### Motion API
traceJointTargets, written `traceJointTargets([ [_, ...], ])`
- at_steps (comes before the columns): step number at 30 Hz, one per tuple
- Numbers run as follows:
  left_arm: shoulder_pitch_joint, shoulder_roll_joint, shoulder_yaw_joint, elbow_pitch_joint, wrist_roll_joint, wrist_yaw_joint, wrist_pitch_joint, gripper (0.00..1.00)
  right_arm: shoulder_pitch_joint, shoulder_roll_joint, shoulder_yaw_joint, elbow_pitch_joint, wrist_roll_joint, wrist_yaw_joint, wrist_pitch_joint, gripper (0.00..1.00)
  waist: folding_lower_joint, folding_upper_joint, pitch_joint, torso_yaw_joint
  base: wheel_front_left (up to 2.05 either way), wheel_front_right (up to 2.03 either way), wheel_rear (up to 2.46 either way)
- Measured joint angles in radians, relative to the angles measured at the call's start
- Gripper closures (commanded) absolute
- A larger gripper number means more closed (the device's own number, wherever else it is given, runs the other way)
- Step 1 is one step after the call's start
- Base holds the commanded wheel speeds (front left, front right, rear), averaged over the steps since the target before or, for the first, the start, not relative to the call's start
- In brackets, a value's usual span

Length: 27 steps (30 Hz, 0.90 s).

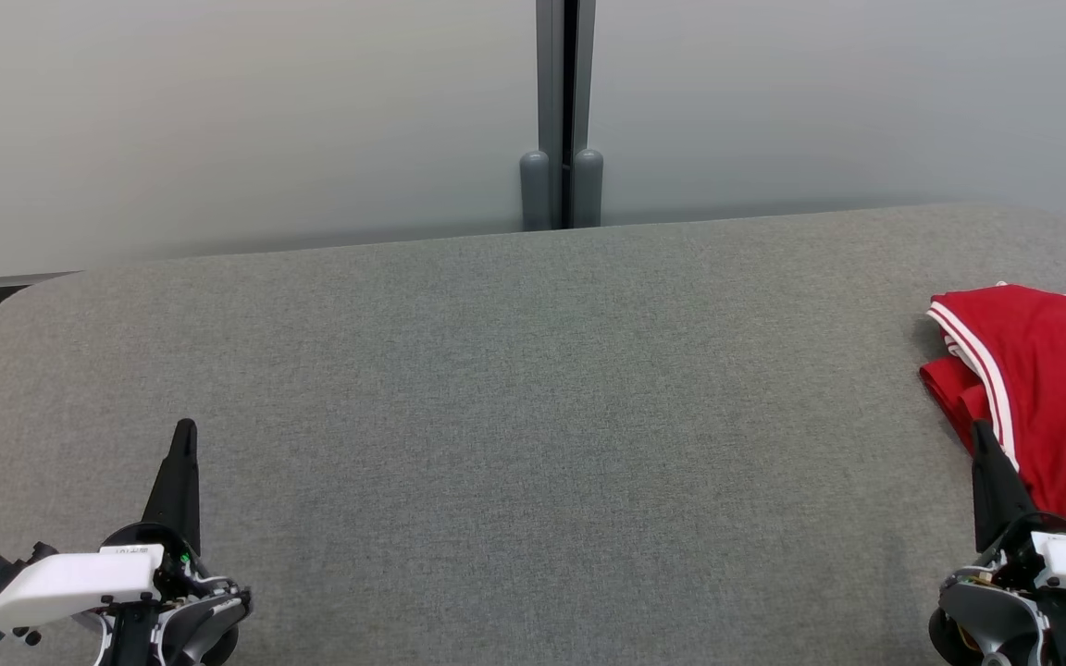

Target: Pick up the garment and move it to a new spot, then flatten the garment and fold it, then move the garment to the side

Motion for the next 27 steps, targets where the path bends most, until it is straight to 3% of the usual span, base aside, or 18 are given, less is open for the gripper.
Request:
traceJointTargets([
  [27, 0.0, -0.002, 0.005, 0.0, 0.004, 0.0, 0.002, 1.0, 0.0, 0.001, -0.001, 0.0, 0.0, 0.0, 0.003, 1.0, 0.0, 0.0, 0.0, 0.0, 0.0, 0.0, 0.0],
])
